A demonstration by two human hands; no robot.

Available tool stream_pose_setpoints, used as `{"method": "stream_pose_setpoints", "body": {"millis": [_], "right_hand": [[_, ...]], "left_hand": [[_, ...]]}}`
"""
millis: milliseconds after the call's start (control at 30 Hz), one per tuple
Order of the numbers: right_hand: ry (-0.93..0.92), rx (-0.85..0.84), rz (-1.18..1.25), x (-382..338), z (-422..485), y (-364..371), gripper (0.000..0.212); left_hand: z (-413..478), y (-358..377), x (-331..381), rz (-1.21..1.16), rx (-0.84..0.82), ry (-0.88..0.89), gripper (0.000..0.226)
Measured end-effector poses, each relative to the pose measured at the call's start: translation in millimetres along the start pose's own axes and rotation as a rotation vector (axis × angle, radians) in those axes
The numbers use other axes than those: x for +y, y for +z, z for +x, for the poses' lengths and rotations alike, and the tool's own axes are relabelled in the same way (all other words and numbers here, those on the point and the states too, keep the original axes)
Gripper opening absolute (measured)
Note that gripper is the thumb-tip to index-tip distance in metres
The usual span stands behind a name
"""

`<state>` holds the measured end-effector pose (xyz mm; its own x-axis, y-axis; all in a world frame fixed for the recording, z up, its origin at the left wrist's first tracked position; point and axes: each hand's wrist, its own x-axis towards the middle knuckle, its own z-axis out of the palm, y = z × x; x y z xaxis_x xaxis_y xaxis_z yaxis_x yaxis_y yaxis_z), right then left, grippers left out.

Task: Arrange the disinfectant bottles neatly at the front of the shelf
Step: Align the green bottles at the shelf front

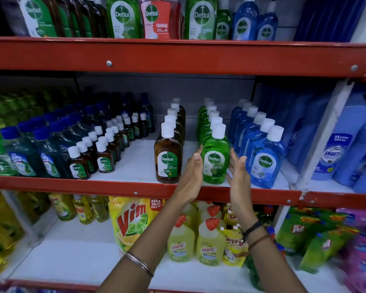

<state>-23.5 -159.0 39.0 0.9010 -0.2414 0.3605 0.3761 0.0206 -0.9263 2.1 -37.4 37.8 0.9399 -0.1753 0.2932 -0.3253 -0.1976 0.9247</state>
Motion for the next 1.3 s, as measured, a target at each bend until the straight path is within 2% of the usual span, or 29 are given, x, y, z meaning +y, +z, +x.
{"method": "stream_pose_setpoints", "body": {"millis": [100, 200, 267, 333, 400, 500, 567, 633, 667, 733, 867, 967, 1067, 1167, 1300], "right_hand": [[0.053, -0.036, 0.009, -2, 13, -14, 0.067], [0.067, -0.065, 0.038, -2, 19, -21, 0.060], [0.070, -0.073, 0.049, -2, 19, -21, 0.057], [0.073, -0.085, 0.061, -3, 18, -20, 0.061], [0.063, -0.105, 0.058, -4, 18, -21, 0.074], [0.044, -0.115, 0.043, -4, 16, -24, 0.080], [-0.022, -0.047, 0.047, -3, 8, -27, 0.076], [-0.142, 0.113, 0.065, -2, -1, -37, 0.061], [-0.203, 0.202, 0.070, -1, -5, -44, 0.056], [-0.292, 0.336, 0.054, 2, -8, -62, 0.059], [-0.252, 0.394, -0.025, 4, 3, -90, 0.062], [-0.154, 0.278, -0.050, 4, 10, -101, 0.060], [-0.129, 0.180, -0.012, 3, 11, -106, 0.054], [-0.076, 0.146, 0.029, 5, 18, -116, 0.056], [-0.012, 0.065, 0.058, 1, 31, -132, 0.045]], "left_hand": [[-4, 2, -1, -0.018, -0.009, 0.002, 0.088], [-3, 4, -5, -0.020, 0.009, 0.003, 0.067], [-3, 6, -8, -0.019, 0.024, 0.002, 0.063], [-3, 7, -8, -0.012, 0.047, -0.013, 0.061], [-6, 7, -6, -0.002, 0.062, -0.018, 0.062], [-12, 14, 1, 0.028, 0.127, 0.032, 0.078], [-21, 27, 8, 0.068, 0.254, 0.149, 0.086], [-31, 44, 17, 0.080, 0.369, 0.329, 0.080], [-32, 54, 18, 0.082, 0.370, 0.382, 0.076], [-31, 73, 25, 0.071, 0.257, 0.398, 0.073], [-14, 106, 44, -0.013, -0.003, 0.181, 0.074], [12, 122, 41, -0.062, -0.016, 0.032, 0.083], [29, 130, 26, -0.098, -0.048, -0.011, 0.100], [27, 132, 23, -0.121, -0.037, -0.006, 0.083], [21, 130, 20, -0.107, -0.026, 0.008, 0.064]]}}
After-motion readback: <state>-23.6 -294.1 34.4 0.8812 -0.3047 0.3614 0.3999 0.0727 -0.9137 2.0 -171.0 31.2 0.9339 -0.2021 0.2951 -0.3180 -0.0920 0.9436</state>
